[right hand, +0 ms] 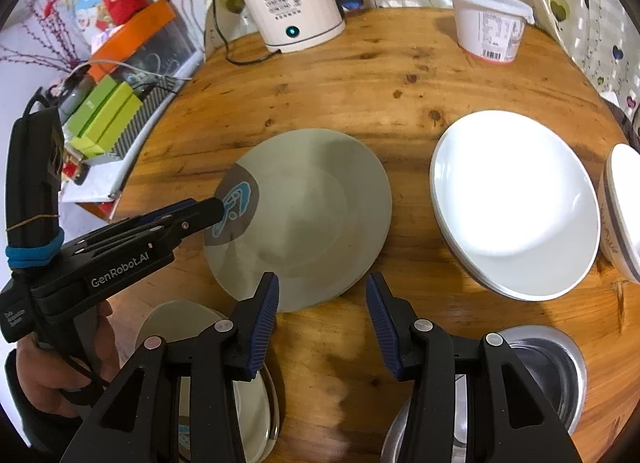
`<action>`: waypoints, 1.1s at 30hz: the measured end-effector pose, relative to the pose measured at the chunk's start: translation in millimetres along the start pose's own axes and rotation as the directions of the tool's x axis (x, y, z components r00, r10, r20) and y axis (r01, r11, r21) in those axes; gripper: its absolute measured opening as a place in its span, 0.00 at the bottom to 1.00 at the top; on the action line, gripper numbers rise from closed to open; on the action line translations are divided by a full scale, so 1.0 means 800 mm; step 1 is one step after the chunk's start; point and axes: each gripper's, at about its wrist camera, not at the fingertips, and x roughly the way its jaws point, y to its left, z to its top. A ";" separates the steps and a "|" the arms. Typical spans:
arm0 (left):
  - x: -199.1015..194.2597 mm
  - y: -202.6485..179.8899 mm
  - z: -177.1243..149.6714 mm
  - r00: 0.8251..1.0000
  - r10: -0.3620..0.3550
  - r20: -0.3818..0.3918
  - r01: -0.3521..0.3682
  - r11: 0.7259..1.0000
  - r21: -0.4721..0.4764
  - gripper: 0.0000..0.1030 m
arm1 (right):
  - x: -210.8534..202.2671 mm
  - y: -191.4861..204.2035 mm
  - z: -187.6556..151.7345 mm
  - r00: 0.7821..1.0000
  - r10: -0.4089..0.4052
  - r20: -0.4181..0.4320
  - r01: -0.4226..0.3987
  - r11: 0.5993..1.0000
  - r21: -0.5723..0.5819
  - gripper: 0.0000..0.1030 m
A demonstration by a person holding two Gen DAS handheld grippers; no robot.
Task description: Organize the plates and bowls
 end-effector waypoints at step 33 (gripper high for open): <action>0.029 0.005 0.005 0.999 -0.033 -0.020 0.033 0.999 0.016 0.31 | 0.042 -0.013 0.020 0.998 -0.056 -0.038 0.058 0.997 0.056 0.37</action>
